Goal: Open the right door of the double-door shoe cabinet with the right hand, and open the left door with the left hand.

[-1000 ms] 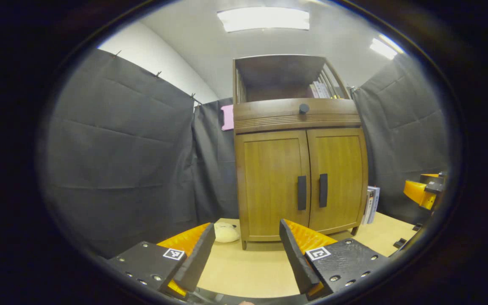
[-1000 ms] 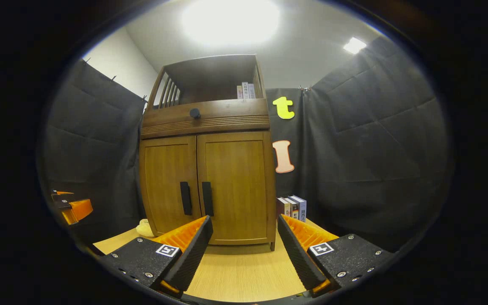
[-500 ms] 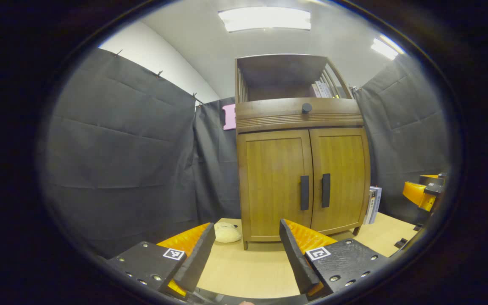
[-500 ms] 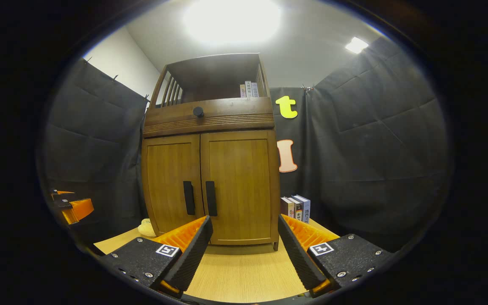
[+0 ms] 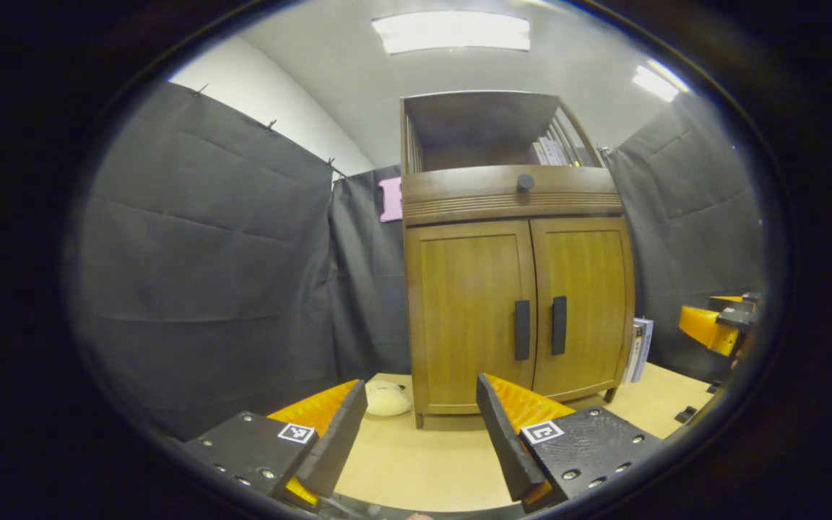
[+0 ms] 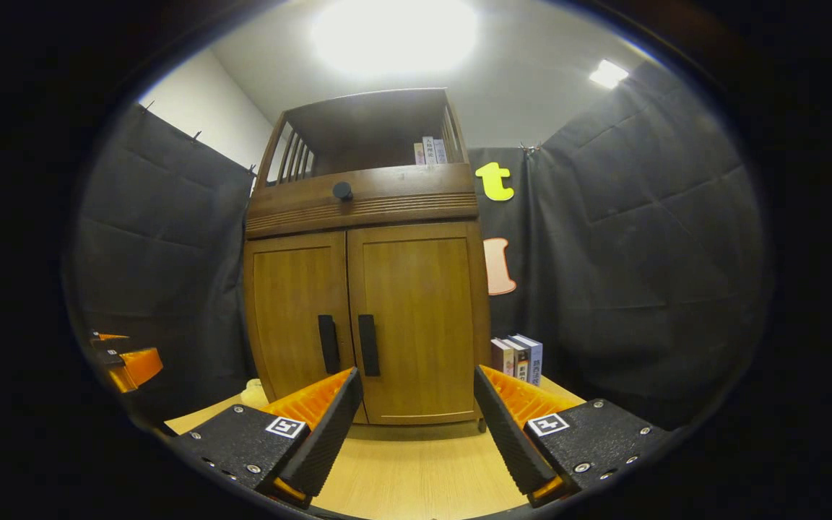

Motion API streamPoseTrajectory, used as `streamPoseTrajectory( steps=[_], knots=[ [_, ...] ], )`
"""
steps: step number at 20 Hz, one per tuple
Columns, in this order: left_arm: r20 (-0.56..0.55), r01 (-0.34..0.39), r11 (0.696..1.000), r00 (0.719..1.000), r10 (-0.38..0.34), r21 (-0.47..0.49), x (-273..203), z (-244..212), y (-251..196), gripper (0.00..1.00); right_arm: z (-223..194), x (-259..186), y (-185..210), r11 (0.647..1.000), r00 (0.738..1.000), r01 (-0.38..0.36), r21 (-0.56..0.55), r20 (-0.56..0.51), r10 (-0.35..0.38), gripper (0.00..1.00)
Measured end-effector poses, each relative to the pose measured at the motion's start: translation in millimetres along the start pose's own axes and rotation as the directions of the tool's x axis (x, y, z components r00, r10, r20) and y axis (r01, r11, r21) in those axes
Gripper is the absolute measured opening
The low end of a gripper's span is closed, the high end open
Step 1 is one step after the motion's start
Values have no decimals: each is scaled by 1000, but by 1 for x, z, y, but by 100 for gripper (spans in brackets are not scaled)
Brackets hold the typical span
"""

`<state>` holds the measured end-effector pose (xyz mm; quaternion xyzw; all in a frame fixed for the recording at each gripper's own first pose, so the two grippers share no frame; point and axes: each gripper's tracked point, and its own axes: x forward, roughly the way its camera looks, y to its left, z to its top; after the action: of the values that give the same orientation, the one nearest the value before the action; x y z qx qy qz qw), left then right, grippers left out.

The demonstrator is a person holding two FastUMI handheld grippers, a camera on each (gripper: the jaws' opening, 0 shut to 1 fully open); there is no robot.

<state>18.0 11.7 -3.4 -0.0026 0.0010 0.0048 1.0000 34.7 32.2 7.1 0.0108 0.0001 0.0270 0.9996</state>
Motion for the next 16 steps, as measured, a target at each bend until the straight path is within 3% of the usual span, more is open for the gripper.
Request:
streamPoseTrajectory(
  steps=[9, 16],
  knots=[
    [10, -28, 999, 1000, 28, -19, 3, 2, 21, 87, 14, 56, 23, 999, 999, -38, -1, 32, 38, 96],
    [10, -77, 997, 997, 77, -8, 4, 5, 58, 88, 17, 111, 39, 996, 998, -53, 65, 22, 51, 96]
  ],
)
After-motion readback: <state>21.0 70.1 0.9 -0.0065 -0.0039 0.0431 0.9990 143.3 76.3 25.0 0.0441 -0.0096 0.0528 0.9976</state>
